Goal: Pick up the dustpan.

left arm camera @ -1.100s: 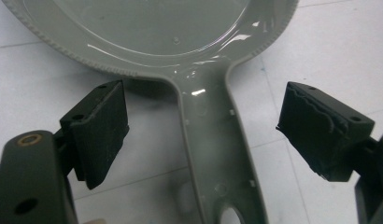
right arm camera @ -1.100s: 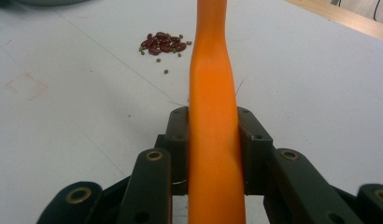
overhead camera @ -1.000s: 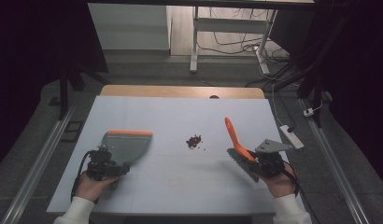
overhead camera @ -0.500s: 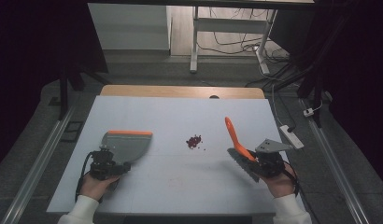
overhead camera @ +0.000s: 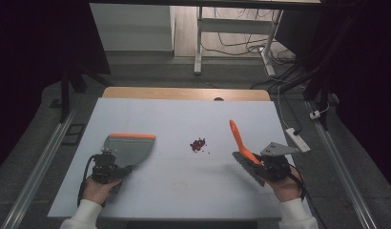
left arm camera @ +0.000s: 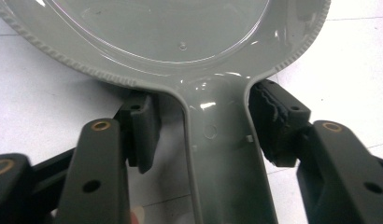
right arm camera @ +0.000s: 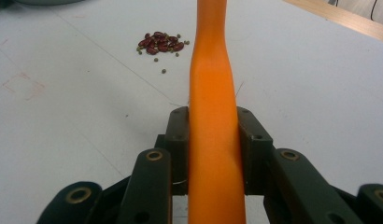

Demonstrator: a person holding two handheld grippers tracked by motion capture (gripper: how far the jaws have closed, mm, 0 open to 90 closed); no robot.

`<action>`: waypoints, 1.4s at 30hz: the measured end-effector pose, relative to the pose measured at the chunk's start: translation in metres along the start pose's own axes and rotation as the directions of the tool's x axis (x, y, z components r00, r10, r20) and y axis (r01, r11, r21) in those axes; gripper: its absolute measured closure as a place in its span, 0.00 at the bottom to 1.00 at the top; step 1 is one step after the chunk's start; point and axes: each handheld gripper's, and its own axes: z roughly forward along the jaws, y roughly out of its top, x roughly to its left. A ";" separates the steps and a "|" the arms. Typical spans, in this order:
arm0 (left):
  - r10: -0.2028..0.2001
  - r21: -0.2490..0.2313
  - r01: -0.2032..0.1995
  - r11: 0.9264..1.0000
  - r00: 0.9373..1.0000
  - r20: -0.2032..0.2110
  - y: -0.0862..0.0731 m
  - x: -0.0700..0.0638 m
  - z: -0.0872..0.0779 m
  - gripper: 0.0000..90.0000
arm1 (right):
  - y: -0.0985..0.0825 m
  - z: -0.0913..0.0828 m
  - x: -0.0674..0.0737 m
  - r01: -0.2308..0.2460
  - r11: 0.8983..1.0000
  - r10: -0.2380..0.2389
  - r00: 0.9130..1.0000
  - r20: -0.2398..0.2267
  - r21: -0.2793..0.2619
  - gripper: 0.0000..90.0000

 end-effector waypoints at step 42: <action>0.030 -0.082 -0.023 0.996 0.995 0.090 -0.002 0.015 -0.005 0.68 | 0.000 0.001 0.000 0.003 1.000 -0.003 1.000 0.001 0.005 0.78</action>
